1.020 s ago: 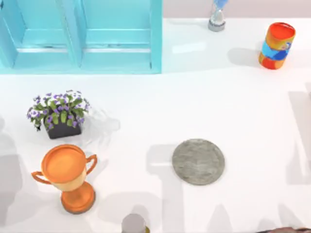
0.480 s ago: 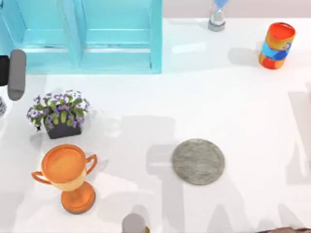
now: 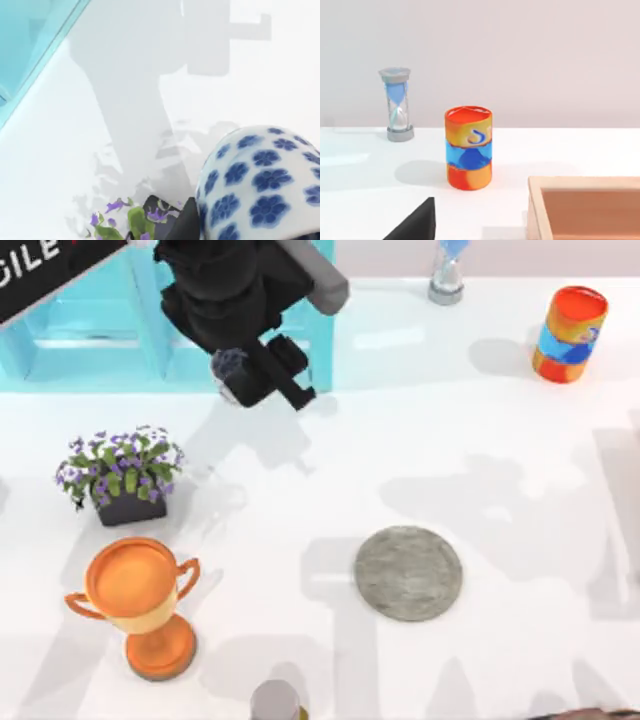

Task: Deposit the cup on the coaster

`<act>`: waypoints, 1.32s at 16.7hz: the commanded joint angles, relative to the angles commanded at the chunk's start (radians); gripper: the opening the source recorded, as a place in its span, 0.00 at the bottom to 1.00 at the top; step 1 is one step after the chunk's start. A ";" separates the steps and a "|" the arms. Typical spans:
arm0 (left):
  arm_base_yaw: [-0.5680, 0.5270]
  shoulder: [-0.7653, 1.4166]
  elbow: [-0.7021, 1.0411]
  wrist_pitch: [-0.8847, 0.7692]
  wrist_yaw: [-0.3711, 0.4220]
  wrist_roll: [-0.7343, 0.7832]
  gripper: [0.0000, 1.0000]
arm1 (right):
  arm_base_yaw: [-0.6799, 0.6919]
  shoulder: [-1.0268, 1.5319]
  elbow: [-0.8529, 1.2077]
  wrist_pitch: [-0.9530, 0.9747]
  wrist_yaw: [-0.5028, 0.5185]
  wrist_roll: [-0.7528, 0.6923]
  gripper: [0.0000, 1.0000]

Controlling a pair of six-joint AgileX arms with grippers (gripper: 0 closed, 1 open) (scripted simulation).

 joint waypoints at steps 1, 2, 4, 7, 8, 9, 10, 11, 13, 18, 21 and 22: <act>-0.061 0.043 0.057 -0.028 0.004 -0.143 0.00 | 0.000 0.000 0.000 0.000 0.000 0.000 1.00; -0.116 0.087 0.111 -0.056 0.010 -0.280 0.00 | 0.000 0.000 0.000 0.000 0.000 0.000 1.00; -0.210 0.173 0.210 -0.113 0.026 -0.534 0.00 | 0.000 0.000 0.000 0.000 0.000 0.000 1.00; -0.304 0.289 0.337 -0.190 0.059 -0.848 0.00 | 0.000 0.000 0.000 0.000 0.000 0.000 1.00; -0.321 0.323 0.372 -0.213 0.070 -0.931 0.00 | 0.000 0.000 0.000 0.000 0.000 0.000 1.00; -0.333 0.353 0.404 -0.235 0.081 -1.005 0.00 | 0.000 0.000 0.000 0.000 0.000 0.000 1.00; -0.339 0.380 0.432 -0.255 0.091 -1.070 0.00 | 0.000 0.000 0.000 0.000 0.000 0.000 1.00; -0.341 0.403 0.457 -0.273 0.100 -1.124 0.00 | 0.000 0.000 0.000 0.000 0.000 0.000 1.00; -0.335 0.439 0.494 -0.302 0.115 -1.204 0.00 | 0.000 0.000 0.000 0.000 0.000 0.000 1.00; -0.326 0.458 0.512 -0.318 0.124 -1.245 0.00 | 0.000 0.000 0.000 0.000 0.000 0.000 1.00; -0.328 0.456 0.506 -0.313 0.122 -1.242 0.00 | 0.000 0.000 0.000 0.000 0.000 0.000 1.00; -0.327 0.454 0.493 -0.299 0.122 -1.242 0.00 | 0.000 0.000 0.000 0.000 0.000 0.000 1.00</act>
